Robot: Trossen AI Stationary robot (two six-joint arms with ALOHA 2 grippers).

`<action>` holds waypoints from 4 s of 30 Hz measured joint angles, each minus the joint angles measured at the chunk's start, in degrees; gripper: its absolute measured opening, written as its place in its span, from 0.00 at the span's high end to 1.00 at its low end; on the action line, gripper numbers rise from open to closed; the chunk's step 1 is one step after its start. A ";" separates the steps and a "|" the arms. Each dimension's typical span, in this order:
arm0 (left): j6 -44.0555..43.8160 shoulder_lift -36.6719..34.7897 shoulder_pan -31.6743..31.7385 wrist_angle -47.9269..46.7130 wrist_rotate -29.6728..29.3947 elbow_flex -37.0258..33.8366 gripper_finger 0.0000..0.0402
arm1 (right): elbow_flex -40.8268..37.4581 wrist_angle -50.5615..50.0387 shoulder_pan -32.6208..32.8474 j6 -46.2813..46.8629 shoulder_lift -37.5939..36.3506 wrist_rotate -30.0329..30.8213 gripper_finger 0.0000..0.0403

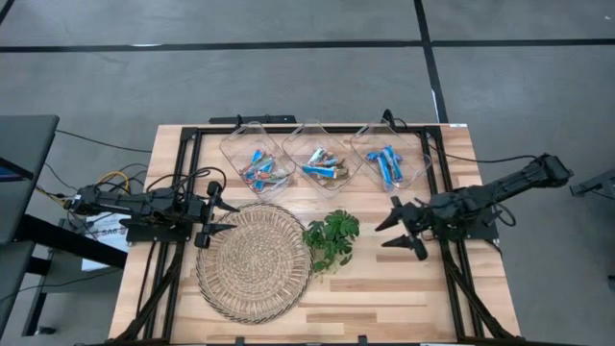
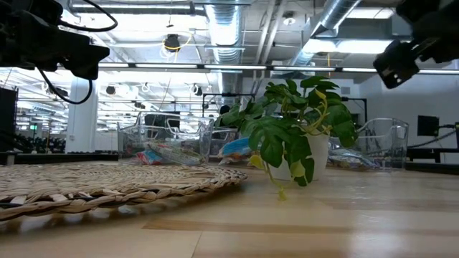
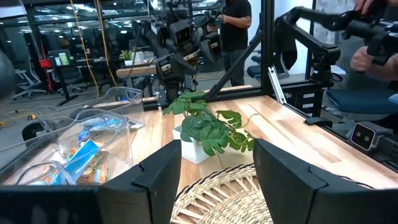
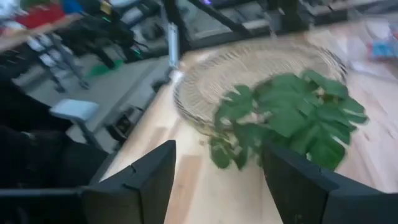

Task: Pick and place Granola Bars by type
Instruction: Return to Home Position

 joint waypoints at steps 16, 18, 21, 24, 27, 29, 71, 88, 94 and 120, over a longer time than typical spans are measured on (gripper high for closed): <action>0.00 0.00 0.00 0.00 -0.02 -0.02 0.52 | -10.84 4.66 1.17 -12.44 -19.82 -1.14 0.44; 0.00 -0.01 0.00 0.00 -0.02 0.00 0.52 | -11.88 5.30 1.13 -13.91 -21.12 -1.08 0.44; 0.00 0.00 0.00 0.00 -0.02 -0.02 0.52 | -12.69 5.59 0.36 -15.47 -23.03 -1.06 0.44; 0.00 -0.02 -0.02 0.00 -0.04 -0.02 0.52 | -12.75 4.54 -0.86 -17.05 -24.56 -0.98 0.44; 0.00 0.00 0.00 0.00 -0.03 -0.02 0.52 | -12.75 2.79 -2.08 -18.41 -26.14 -0.65 0.44; 0.00 -0.01 0.00 0.00 -0.04 -0.02 0.52 | -12.84 0.08 -2.95 -18.41 -27.70 0.81 0.44; 0.00 0.00 0.00 0.00 -0.07 -0.02 0.52 | -13.01 -1.59 -16.91 -8.40 -28.75 1.95 0.44; 0.00 -0.01 0.00 0.00 -0.07 -0.01 0.52 | -13.04 -1.61 -16.91 -8.36 -28.75 1.94 0.44; 0.00 -0.02 0.00 0.00 -0.07 -0.02 0.52 | -13.04 -1.61 -16.91 -8.38 -28.75 1.93 0.44; 0.00 0.00 0.00 0.00 -0.07 -0.01 0.52 | -13.06 -1.63 -16.91 -8.38 -28.75 1.93 0.44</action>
